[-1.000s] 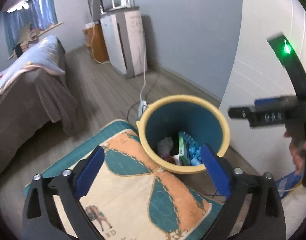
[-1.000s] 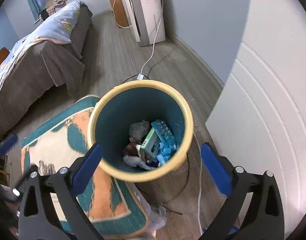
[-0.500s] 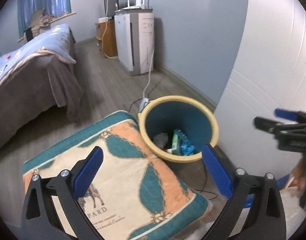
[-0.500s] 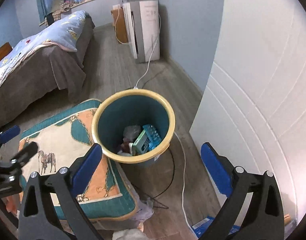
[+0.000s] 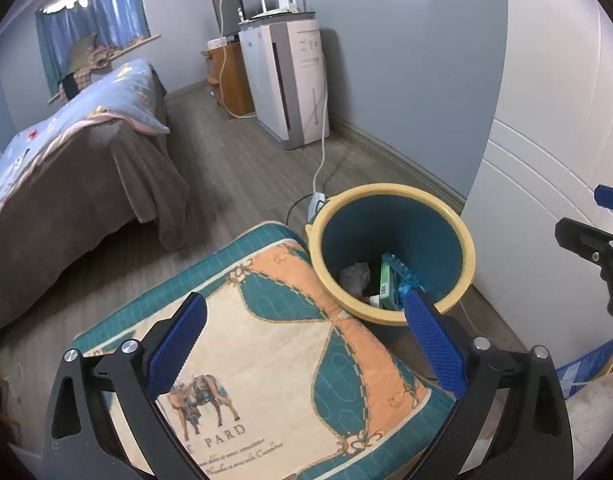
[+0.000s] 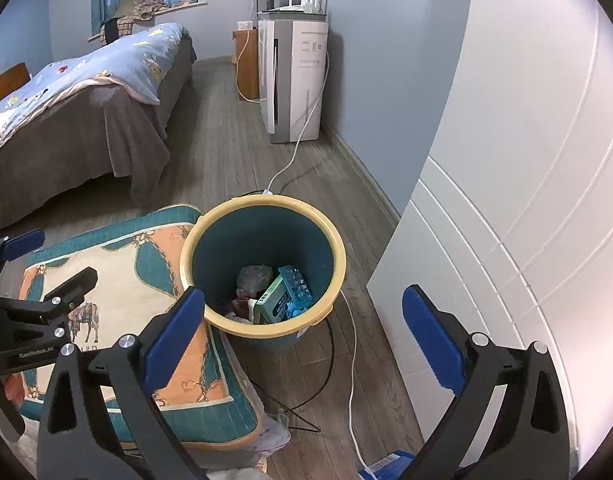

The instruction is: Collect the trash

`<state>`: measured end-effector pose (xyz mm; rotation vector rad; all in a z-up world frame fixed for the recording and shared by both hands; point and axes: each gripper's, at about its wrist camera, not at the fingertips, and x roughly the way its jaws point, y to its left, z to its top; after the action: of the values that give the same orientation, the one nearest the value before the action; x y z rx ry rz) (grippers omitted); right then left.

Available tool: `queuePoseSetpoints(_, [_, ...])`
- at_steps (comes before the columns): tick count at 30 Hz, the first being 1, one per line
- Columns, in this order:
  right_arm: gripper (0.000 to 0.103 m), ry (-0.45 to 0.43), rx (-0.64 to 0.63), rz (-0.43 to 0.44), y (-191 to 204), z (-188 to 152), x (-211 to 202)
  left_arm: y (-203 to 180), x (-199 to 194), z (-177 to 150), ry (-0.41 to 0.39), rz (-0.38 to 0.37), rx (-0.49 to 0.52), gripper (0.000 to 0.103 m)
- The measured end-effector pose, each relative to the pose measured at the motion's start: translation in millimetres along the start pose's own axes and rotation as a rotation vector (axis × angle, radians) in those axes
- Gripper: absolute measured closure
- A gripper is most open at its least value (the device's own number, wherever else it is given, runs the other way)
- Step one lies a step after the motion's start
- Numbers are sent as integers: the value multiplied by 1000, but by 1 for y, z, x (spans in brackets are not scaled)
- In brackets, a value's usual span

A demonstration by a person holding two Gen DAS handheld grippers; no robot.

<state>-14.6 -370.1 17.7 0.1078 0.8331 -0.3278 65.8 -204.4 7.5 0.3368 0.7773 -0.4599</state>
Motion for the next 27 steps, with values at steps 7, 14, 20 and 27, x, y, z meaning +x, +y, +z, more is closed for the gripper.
queuePoseSetpoints(7, [6, 8, 8, -1, 0, 0, 0, 1, -1, 0, 0, -2, -2, 5])
queuePoseSetpoints(14, [6, 9, 9, -2, 0, -1, 0, 1, -4, 0, 1, -4, -1, 5])
queuePoseSetpoints(20, [6, 12, 6, 0, 0, -2, 2, 1, -5, -1, 2, -6, -2, 5])
queuePoseSetpoints(27, [6, 17, 9, 3, -3, -2, 3, 1, -7, -2, 3, -10, 3, 5])
